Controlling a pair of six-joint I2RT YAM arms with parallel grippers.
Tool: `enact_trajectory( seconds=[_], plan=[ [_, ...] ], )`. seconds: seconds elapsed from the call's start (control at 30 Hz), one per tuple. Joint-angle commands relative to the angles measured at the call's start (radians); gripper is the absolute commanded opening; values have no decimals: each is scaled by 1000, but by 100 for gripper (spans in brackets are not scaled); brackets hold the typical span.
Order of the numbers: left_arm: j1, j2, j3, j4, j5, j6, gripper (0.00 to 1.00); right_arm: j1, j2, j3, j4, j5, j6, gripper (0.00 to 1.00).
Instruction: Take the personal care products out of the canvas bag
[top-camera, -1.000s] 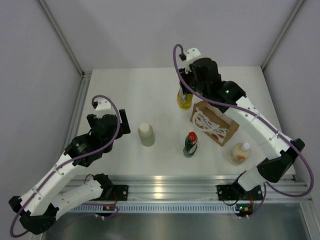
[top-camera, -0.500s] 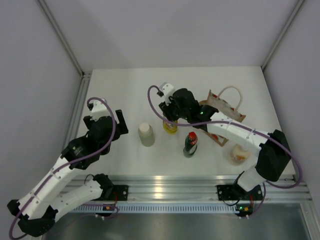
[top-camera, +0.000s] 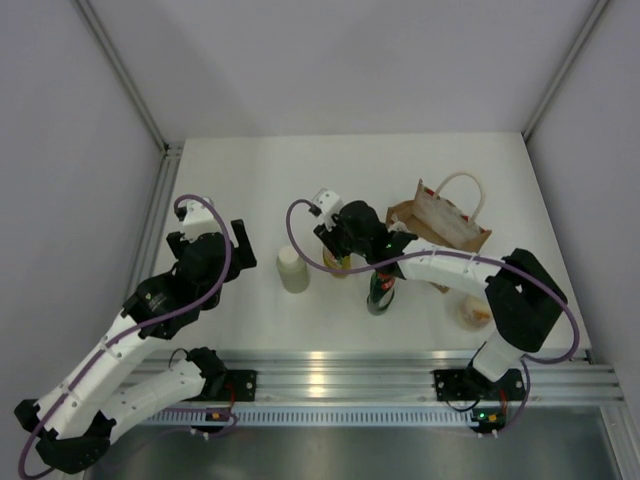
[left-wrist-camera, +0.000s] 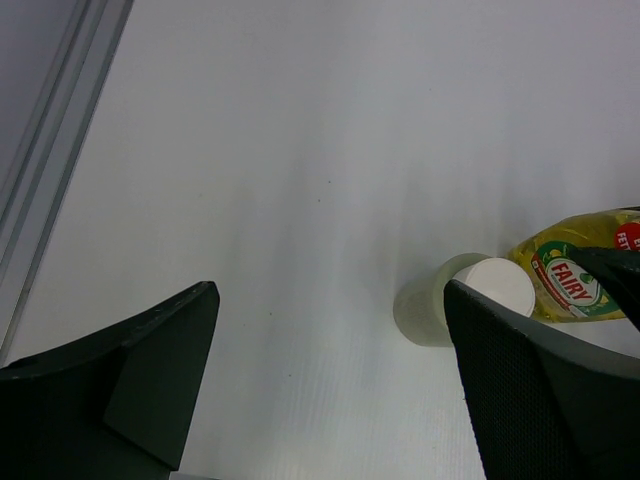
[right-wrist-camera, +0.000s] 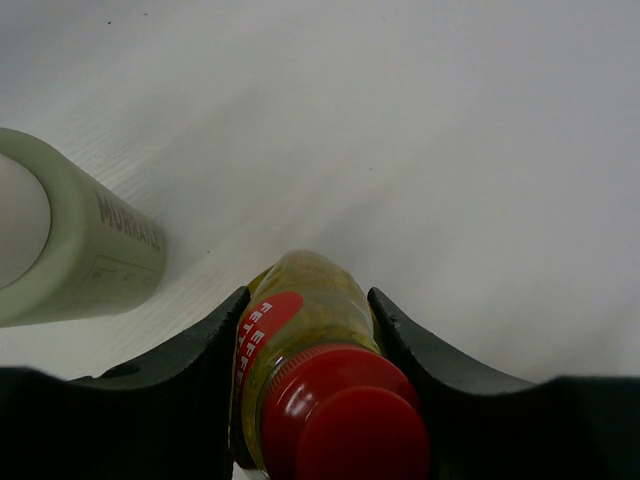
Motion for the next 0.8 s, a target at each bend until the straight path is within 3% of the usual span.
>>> enact_trajectory(
  seconds=[0.0,0.27,0.3,0.33,0.53,0.77],
  plan=[
    [4,-17,-6,9,-27,-4,98,39,-20,29,224,53,-30,28],
    [4,-17,-6,9,-27,-7,98,48,-37,23,195,45,-28,70],
    [4,-18,-7,9,-26,-7,98,48,-43,23,194,45,-28,88],
    [4,-15,-6,9,-27,-6,98,51,-46,21,188,47,-30,94],
    [13,-18,-1,9,-43,-10,98,51,-126,4,180,64,-24,97],
    [92,-20,2,20,-10,-10,98,50,-289,15,53,229,41,99]
  ],
)
